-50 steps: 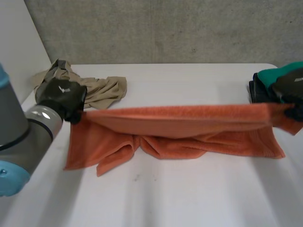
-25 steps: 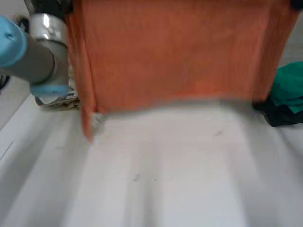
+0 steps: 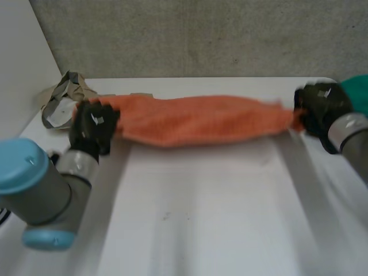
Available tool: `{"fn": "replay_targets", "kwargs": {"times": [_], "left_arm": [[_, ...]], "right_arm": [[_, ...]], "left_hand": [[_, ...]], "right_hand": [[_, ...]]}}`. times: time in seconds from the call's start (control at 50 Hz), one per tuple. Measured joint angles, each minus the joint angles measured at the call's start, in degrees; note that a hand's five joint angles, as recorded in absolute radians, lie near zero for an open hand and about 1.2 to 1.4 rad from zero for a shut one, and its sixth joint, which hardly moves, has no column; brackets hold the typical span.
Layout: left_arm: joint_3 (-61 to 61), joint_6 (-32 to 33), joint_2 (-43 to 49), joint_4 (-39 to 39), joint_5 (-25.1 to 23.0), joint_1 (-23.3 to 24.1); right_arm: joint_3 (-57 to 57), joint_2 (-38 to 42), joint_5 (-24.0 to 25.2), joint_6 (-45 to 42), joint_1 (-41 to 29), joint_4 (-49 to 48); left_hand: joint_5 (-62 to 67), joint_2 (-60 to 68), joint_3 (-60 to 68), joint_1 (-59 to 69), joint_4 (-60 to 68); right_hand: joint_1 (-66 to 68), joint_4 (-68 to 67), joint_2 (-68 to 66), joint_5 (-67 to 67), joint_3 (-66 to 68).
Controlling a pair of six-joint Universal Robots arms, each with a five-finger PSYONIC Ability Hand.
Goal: Fold the laundry.
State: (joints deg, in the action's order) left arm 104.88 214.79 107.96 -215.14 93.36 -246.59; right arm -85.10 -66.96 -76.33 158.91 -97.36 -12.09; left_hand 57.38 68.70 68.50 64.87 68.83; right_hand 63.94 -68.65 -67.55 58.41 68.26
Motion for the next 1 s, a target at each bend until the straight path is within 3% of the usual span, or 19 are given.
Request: {"fn": "replay_targets", "kwargs": {"times": [0.14, 0.22, 0.26, 0.36, 0.62, 1.0], "left_arm": [[3.39, -0.13, 5.15, 0.11, -0.27, 0.66], [3.19, -0.2, 5.57, 0.37, -1.82, -0.35], [3.06, -0.25, 4.8, 0.67, -3.61, -1.55], [3.12, -1.02, 2.22, 3.42, -9.25, -5.56], [3.49, -9.27, 1.16, 16.34, -23.05, -16.81], [4.74, -8.45, 3.76, 16.23, -23.57, -19.98]], "right_arm": [[-6.94, 1.87, 0.39, -6.31, 0.35, 0.4], [-8.33, 2.05, 0.57, -8.18, 1.93, 0.2], [-8.55, 2.01, 0.98, -8.45, 3.05, 0.19], [-8.54, 1.87, 2.39, -8.21, 5.01, 0.32], [-8.88, 1.93, 3.87, -7.79, 5.92, 0.5], [-9.68, 2.27, 3.91, -8.16, 5.8, 0.46]], "left_hand": [[-1.36, -2.35, -1.97, -0.75, -2.14], [-28.89, -30.9, -29.64, -29.79, -30.46], [-37.41, -38.52, -38.11, -36.66, -38.68], [-45.46, -46.17, -45.72, -42.14, -46.83], [-47.83, -48.03, -47.63, -42.97, -48.68], [-46.74, -47.88, -47.5, -42.97, -48.53]], "right_hand": [[0.0, 0.0, 0.0, 0.0, 0.04], [0.0, 0.0, 0.0, 0.0, 0.04], [0.0, 0.0, 0.0, 0.0, 0.04], [0.0, 0.0, 0.0, 0.0, 0.04], [0.0, 0.0, 0.0, 0.0, 0.04], [0.0, 0.0, 0.0, 0.0, 0.04]]}}
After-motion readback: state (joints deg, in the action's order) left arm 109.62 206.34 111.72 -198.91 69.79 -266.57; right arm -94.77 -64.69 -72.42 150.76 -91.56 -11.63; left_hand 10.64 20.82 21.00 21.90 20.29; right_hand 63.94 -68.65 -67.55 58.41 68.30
